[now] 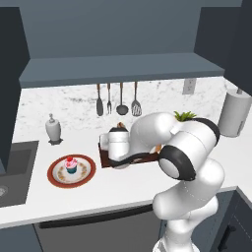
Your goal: From the different types of pastries on the counter, select a croissant and place it on the cutting board. Then retrieve a jar of jam from the cabinet and place it alongside the croissant on the cutting board.
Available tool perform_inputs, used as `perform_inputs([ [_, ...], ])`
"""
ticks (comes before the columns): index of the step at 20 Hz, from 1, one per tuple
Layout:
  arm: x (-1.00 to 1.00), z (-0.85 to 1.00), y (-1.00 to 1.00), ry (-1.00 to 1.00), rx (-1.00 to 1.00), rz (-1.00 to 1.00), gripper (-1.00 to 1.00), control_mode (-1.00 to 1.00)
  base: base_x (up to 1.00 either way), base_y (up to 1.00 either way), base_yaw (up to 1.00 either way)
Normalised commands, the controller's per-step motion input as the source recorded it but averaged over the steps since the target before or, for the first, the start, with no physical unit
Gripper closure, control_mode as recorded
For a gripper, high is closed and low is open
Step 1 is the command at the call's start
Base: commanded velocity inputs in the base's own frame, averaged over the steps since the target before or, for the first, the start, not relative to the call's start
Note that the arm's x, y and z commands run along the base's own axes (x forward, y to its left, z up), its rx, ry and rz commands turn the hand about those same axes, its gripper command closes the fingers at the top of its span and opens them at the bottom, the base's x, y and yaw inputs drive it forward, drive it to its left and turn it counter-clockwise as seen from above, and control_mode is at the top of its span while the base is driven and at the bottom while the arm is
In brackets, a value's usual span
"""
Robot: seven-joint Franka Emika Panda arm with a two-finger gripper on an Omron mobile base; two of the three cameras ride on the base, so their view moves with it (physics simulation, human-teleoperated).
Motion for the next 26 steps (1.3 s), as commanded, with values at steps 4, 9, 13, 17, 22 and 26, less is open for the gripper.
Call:
perform_inputs([
  [4, 0.07, -0.31, 0.0, -0.13, -0.07, 0.0, 1.0, -1.0, 0.0, 0.0, 0.0],
  [9, 0.23, -0.28, 0.03, -0.2, -0.06, 0.0, 1.0, -1.0, 0.0, 0.0, 0.0],
  [13, 0.43, -0.27, 0.13, -0.2, -0.05, 0.0, 1.0, -1.0, 0.0, 0.0, 0.0],
  [17, 0.18, -0.27, 0.09, -0.21, -0.04, 0.0, 1.0, -1.0, 0.0, 0.0, 0.0],
  [22, 0.0, -0.35, 0.08, -0.19, -0.06, 0.0, 1.0, -1.0, 0.0, 0.0, 0.0],
  [26, -0.02, -0.47, 0.1, -0.19, -0.08, 0.0, 1.0, -1.0, 0.0, 0.0, 0.0],
])
